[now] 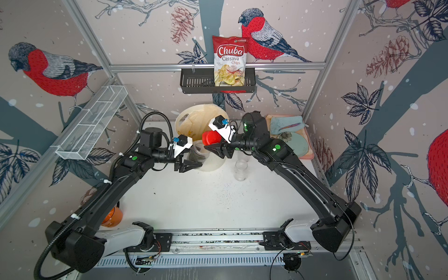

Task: Empty moldy tea leaves from jars
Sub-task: Open the lid of the jar, then place the lid at the center of the board.

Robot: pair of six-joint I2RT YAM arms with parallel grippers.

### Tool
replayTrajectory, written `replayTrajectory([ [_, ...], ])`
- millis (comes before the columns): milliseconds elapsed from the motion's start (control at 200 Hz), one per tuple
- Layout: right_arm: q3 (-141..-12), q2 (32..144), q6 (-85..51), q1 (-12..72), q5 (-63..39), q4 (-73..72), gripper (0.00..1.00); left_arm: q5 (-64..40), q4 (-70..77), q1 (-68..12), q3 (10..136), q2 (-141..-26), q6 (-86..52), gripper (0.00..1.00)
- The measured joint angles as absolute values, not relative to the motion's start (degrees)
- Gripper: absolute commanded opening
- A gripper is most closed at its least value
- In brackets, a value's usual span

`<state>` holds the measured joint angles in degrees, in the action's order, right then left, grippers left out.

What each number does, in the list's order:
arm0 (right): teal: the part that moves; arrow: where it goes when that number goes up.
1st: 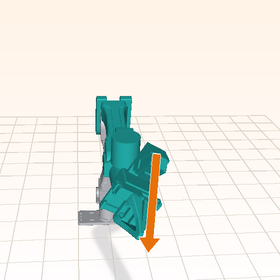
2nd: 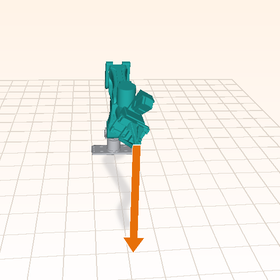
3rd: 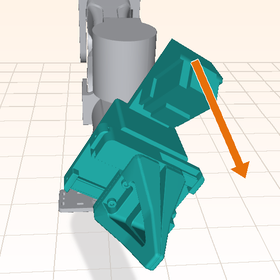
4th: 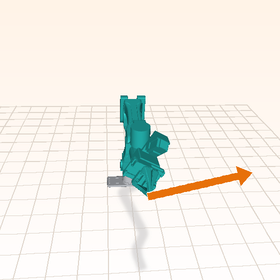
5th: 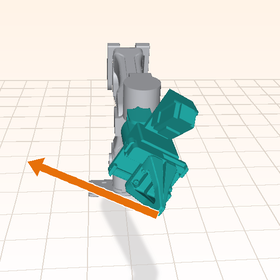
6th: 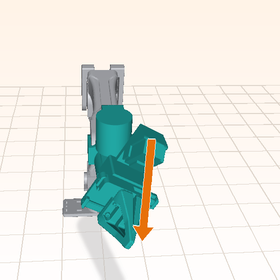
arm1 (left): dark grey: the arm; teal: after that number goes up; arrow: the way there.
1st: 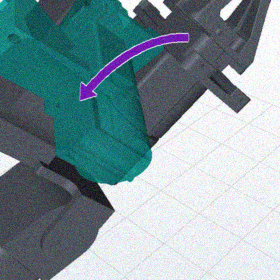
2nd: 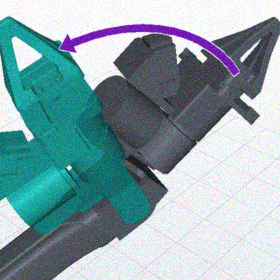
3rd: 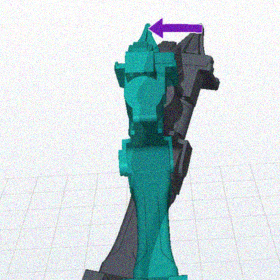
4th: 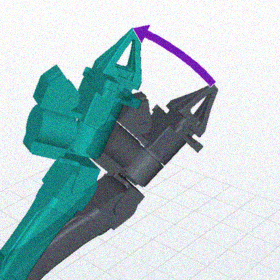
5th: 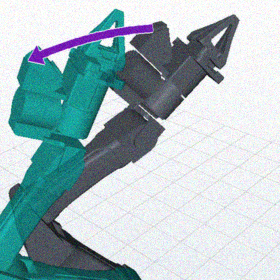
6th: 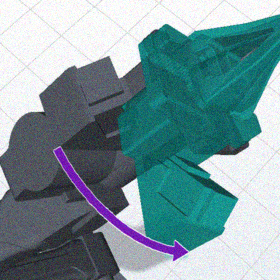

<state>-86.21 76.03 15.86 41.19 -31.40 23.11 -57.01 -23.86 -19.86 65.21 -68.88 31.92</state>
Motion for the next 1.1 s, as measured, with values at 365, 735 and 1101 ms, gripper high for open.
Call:
replayTrajectory([
  [365,-77.7,70.4,3.6,23.8,-27.0,18.4,0.57,-56.9,-23.7,-19.9,65.6,-67.5,31.7,0.62],
  [735,-70.0,74.1,-8.1,15.4,-17.4,16.6,0.56,-56.7,-23.2,-19.9,67.7,-67.7,31.9,0.62],
  [1101,-59.2,79.8,-13.9,13.2,-10.9,18.0,0.56,-55.5,-23.0,-19.9,67.7,-66.5,32.0,0.62],
])
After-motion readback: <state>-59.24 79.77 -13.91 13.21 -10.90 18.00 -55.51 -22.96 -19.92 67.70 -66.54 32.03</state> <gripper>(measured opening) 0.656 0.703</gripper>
